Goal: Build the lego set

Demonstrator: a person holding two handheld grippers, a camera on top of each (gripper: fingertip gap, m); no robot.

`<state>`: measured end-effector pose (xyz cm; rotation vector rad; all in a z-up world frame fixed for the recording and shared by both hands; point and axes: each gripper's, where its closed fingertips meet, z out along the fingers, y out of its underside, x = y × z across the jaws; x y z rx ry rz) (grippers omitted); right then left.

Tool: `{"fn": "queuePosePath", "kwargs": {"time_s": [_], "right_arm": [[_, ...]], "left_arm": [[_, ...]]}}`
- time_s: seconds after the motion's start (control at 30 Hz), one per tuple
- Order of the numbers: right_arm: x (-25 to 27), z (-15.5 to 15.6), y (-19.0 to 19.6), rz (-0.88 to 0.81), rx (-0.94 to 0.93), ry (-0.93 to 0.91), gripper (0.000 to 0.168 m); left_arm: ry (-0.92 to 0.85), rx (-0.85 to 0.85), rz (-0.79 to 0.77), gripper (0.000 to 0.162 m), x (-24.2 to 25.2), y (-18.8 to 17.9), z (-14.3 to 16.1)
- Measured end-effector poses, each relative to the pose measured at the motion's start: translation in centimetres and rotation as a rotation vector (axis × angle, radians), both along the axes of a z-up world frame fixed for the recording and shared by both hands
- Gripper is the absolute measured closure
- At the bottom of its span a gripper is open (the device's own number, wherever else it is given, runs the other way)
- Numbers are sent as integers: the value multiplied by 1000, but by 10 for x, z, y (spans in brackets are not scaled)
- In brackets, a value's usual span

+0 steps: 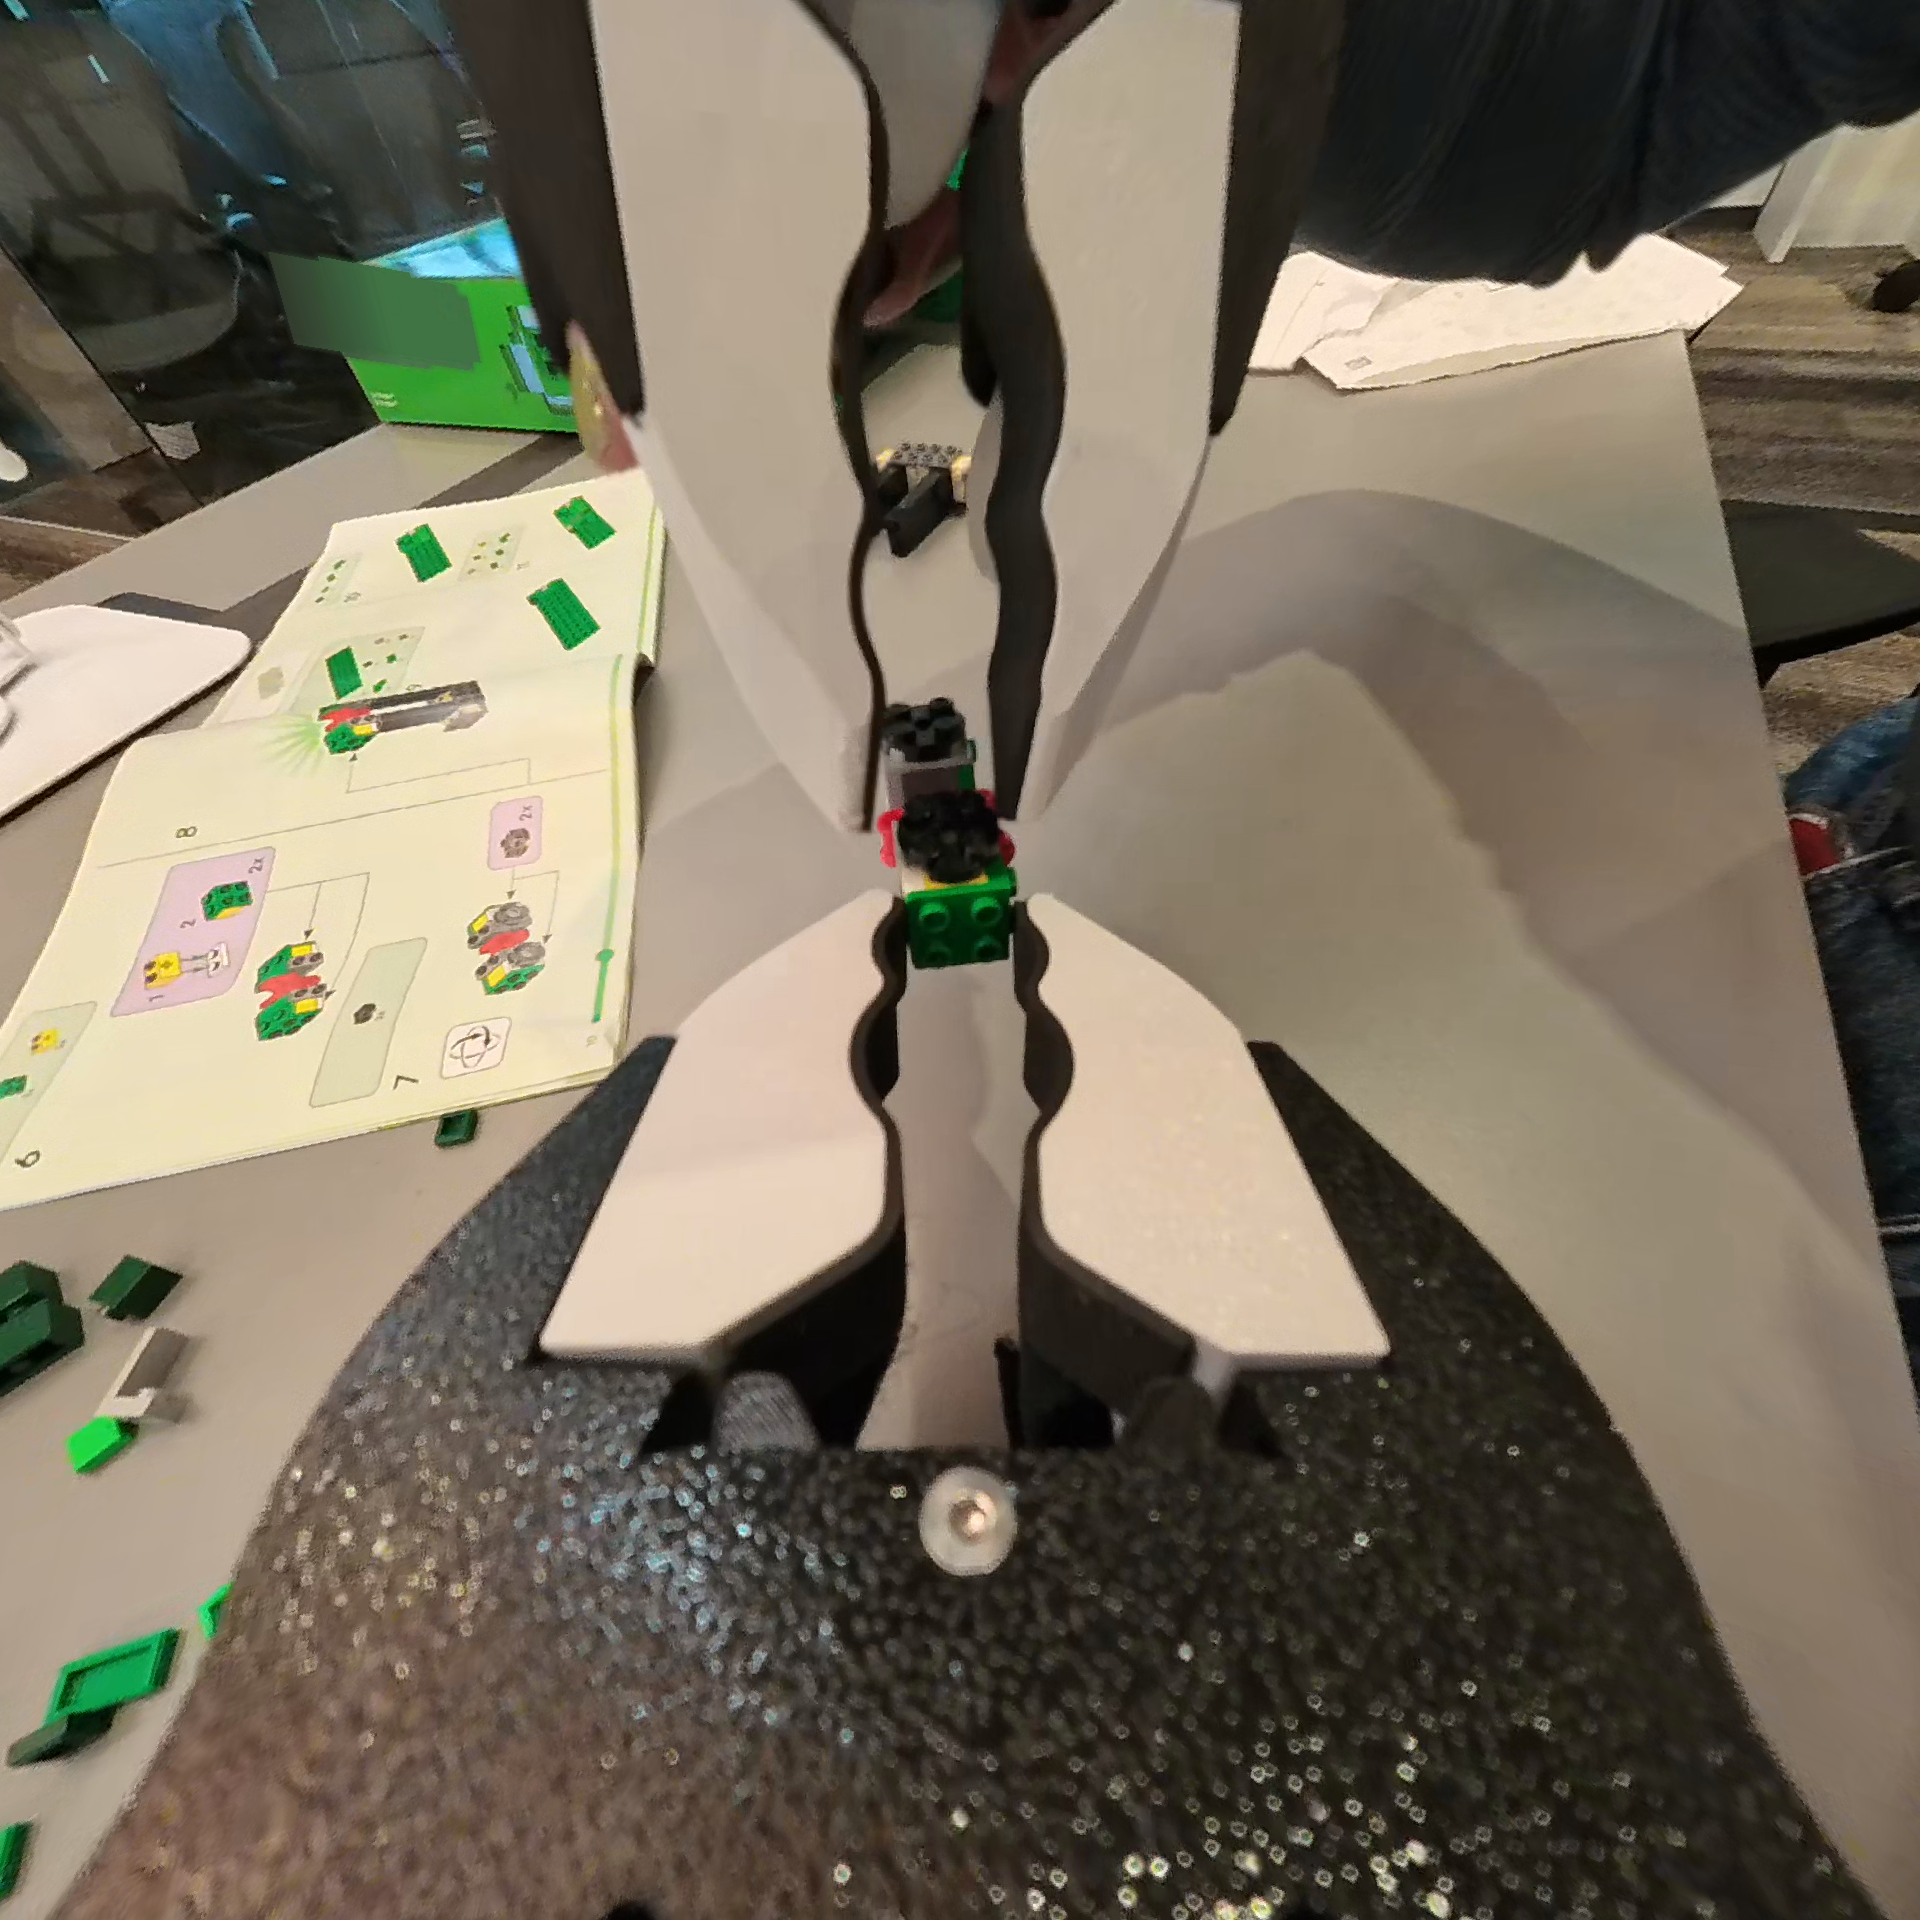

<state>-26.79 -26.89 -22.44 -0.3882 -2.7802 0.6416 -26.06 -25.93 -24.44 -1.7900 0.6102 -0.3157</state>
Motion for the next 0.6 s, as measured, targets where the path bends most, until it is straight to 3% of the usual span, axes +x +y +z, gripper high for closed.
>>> {"fn": "queuePosePath", "kwargs": {"time_s": [0.2,0.33,0.47,0.6], "right_arm": [[-8,15,7,-78,-49,137,147],[-19,27,8,-154,-60,362,146],[-24,36,5,-159,53,654,138],[-24,31,-1,-111,188,826,130]], "left_arm": [[-111,4,61,143,-13,2,9],[-234,11,109,143,-25,1,17],[-293,9,130,143,-31,1,20],[-328,-2,127,143,-32,1,21]]}}
